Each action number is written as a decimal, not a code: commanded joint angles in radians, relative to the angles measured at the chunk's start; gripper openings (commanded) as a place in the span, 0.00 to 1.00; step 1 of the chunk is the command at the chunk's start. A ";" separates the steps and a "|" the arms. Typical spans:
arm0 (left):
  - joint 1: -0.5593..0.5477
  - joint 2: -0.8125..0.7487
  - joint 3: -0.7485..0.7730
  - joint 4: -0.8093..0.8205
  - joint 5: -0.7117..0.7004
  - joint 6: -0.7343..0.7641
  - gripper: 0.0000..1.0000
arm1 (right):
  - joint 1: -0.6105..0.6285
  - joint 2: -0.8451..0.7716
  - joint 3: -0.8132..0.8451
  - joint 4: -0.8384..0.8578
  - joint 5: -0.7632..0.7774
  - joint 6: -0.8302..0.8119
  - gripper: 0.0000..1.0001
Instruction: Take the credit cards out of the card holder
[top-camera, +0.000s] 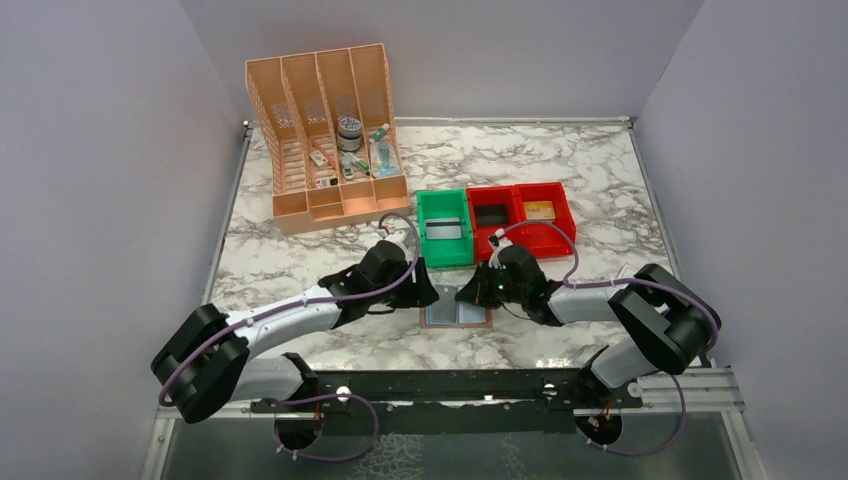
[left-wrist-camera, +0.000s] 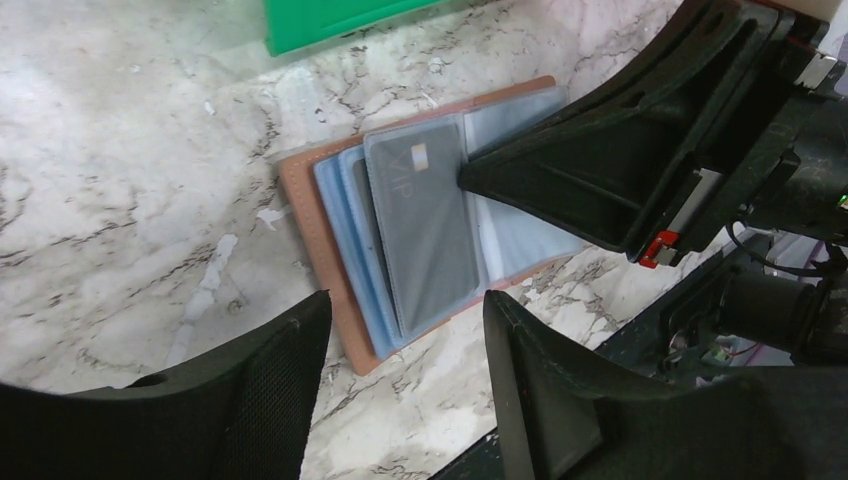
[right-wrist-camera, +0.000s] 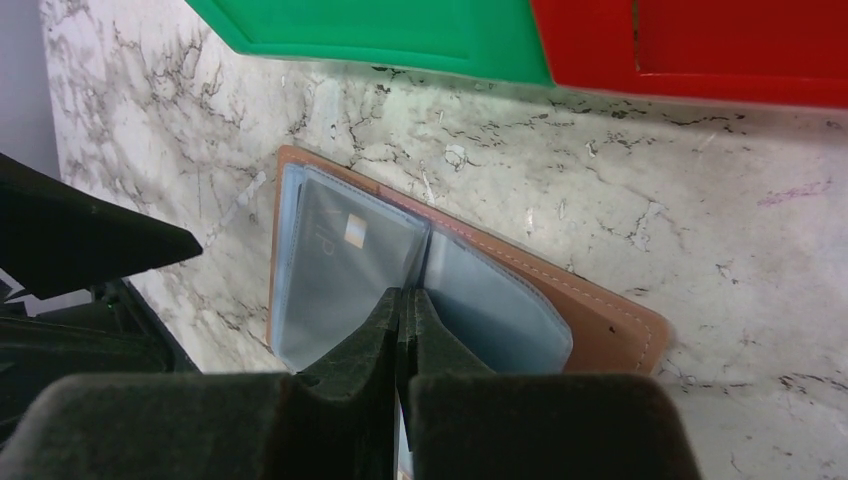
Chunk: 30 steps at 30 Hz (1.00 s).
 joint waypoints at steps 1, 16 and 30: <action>-0.008 0.054 0.030 0.107 0.078 -0.005 0.58 | -0.021 0.057 -0.064 -0.102 0.038 -0.016 0.01; -0.023 0.174 0.045 0.231 0.011 -0.002 0.50 | -0.032 0.092 -0.059 -0.122 0.066 -0.031 0.01; -0.023 0.221 0.034 0.285 -0.023 0.017 0.50 | -0.036 0.112 -0.054 -0.115 0.055 -0.027 0.01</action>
